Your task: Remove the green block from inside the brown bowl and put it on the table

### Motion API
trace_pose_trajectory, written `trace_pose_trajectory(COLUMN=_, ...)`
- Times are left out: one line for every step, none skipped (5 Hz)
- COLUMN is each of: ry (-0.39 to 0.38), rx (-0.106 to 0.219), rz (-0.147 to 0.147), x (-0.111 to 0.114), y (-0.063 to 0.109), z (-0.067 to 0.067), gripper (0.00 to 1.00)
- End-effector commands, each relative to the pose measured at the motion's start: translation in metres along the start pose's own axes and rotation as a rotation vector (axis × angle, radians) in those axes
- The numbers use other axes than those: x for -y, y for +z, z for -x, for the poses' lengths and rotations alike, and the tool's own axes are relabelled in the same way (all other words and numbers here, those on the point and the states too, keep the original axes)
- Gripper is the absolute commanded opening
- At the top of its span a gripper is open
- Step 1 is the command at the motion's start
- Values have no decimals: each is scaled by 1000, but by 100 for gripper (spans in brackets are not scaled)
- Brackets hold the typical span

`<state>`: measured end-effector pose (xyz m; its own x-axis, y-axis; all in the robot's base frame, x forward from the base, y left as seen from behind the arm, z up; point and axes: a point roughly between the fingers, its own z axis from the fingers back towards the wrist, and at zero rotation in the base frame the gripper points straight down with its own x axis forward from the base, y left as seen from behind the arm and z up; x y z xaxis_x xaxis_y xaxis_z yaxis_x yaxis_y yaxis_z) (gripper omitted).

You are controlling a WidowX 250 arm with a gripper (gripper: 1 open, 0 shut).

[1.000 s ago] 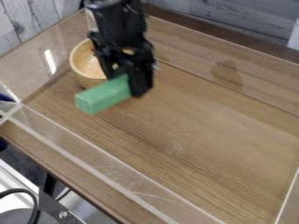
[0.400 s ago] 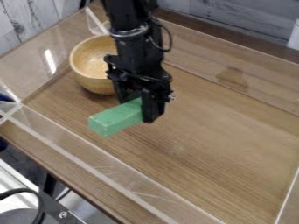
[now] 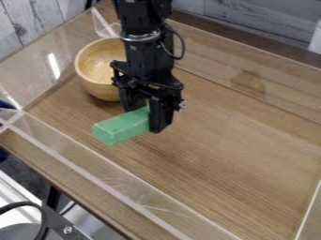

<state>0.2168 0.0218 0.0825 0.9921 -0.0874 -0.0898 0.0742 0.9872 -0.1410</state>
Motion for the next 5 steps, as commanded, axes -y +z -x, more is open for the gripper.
trace_pose_trajectory(ry=5, rx=31, rz=-35, x=-11, y=4, z=-9, gripper=0)
trace_pose_trajectory(ry=14, rx=15, rz=-54, x=-20, y=-4, z=-9, gripper=0)
trace_pose_trajectory(ry=75, rx=5, rz=-60, x=-18, y=-10, z=-13, gripper=0)
trace_pose_trajectory(ry=121, rx=-1, rz=-67, x=-17, y=-13, z=-17, gripper=0)
trace_pose_trajectory(ry=131, rx=-2, rz=-60, x=-22, y=-21, z=-16, gripper=0)
